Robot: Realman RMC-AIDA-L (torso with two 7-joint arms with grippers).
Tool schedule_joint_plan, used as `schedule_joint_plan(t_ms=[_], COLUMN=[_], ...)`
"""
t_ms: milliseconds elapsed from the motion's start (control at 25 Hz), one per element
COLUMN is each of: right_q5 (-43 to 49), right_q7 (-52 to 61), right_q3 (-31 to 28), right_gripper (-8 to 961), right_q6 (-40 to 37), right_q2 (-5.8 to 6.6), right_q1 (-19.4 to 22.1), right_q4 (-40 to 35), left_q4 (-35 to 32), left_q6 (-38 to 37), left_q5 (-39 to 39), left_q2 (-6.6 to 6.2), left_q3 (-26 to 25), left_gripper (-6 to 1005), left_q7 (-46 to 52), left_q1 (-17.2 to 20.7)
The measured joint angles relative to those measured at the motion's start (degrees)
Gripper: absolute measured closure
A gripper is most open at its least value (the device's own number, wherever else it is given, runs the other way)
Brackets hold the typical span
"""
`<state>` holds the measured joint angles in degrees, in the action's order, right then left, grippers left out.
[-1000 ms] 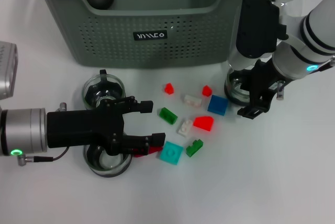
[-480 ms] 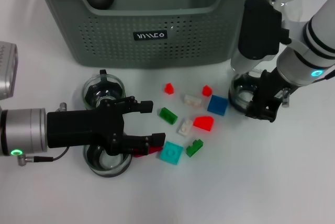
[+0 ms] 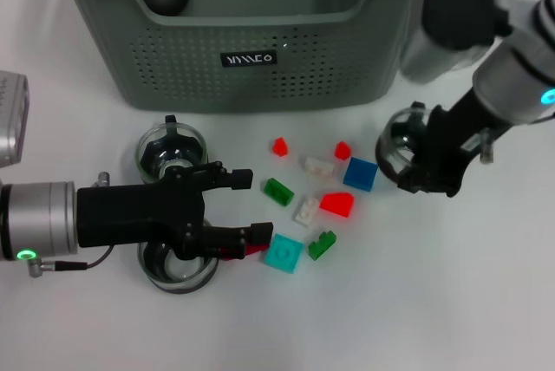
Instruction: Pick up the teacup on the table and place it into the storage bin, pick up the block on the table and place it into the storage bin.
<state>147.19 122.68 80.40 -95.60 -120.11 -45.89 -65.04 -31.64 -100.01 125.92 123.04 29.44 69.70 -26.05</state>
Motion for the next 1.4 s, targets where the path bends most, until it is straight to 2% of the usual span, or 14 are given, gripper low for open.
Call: schedule_joint_plan(t_ms=[160, 240, 360, 520, 640, 720, 880, 1160, 1280, 1400], right_q5=[-7.6, -15.32, -26.0, -35.38, -32.12, -26.37, -12.71, 7.87, 10.54, 10.94], right_q7=[0.28, 1.9, 6.19, 10.69, 12.06, 11.63, 10.13, 11.57, 11.52, 11.16], right_q3=[-7.7, -14.07, -21.81, -27.5, -27.24, -25.95, -22.68, -19.01, -18.95, -18.63], right_gripper=[903, 903, 902, 902, 902, 903, 903, 903, 903, 902], right_q6=[-9.81, -15.03, -17.8, -14.3, -6.09, -0.66, 9.38, 26.01, 30.95, 35.09], right_q2=[0.09, 0.27, 1.46, 4.39, 5.84, 6.22, 5.53, 1.99, 0.99, 0.64], right_q1=[-1.73, -4.57, -9.21, -14.93, -18.13, -20.3, -25.07, -31.85, -32.44, -32.39], right_q4=[-7.87, -10.22, -9.78, -6.21, -3.81, -0.97, 7.02, 24.28, 28.33, 31.96], left_q4=[0.0, -0.02, -0.13, -0.24, -0.26, -0.26, -0.27, -0.36, -0.31, -0.3], left_q6=[-0.08, -0.08, -0.09, 0.01, 0.05, 0.06, 0.08, 0.09, 0.09, 0.09], left_q5=[0.03, 0.08, 0.14, 0.2, 0.07, -0.01, -0.1, -0.13, -0.15, -0.14], left_q2=[0.0, 0.0, -0.01, -0.12, -0.23, -0.24, -0.34, -0.35, -0.35, -0.35], left_q3=[0.01, 0.0, 0.0, 0.0, 0.0, 0.0, 0.0, 0.0, 0.0, 0.0], left_gripper=[110, 110, 110, 110, 110, 110, 110, 110, 110, 111], left_q7=[0.0, 0.0, 0.0, -0.03, -0.08, -0.11, -0.15, -0.18, -0.18, -0.14], left_q1=[0.11, 0.18, 0.21, 0.13, -0.04, -0.09, -0.18, -0.23, -0.23, -0.23])
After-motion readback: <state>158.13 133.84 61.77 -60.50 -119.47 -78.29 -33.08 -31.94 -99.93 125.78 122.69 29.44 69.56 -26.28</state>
